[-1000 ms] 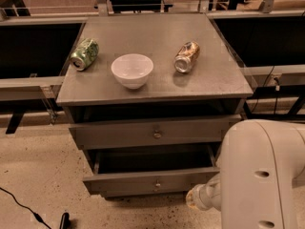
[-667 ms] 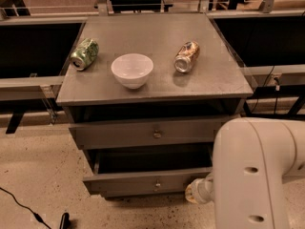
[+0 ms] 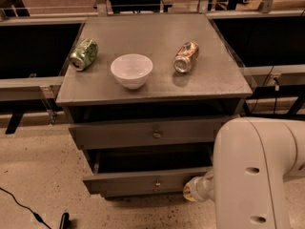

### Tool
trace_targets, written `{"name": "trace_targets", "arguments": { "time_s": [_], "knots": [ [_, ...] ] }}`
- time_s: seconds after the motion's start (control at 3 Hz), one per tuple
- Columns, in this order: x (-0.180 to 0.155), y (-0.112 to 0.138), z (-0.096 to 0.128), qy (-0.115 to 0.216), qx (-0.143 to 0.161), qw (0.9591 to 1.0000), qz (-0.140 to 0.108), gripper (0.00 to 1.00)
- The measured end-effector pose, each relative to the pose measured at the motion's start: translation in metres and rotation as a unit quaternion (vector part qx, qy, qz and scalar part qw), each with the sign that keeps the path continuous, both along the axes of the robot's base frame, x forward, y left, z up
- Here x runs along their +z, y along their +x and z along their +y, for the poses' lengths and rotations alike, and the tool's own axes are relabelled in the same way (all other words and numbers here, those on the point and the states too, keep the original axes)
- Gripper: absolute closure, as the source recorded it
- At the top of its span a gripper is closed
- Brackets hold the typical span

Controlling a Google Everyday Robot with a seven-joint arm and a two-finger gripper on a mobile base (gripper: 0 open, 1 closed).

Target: Close middle drawer

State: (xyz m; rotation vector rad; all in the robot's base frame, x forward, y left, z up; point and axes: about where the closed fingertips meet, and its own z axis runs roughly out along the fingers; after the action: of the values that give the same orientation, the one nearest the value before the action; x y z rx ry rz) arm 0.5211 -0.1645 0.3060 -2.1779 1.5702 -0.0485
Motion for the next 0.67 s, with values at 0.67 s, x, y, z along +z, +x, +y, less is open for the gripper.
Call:
{"name": "trace_targets", "arguments": {
  "time_s": [0.67],
  "knots": [
    [0.0, 0.0, 0.0, 0.0, 0.0, 1.0, 0.0, 0.82]
  ]
}}
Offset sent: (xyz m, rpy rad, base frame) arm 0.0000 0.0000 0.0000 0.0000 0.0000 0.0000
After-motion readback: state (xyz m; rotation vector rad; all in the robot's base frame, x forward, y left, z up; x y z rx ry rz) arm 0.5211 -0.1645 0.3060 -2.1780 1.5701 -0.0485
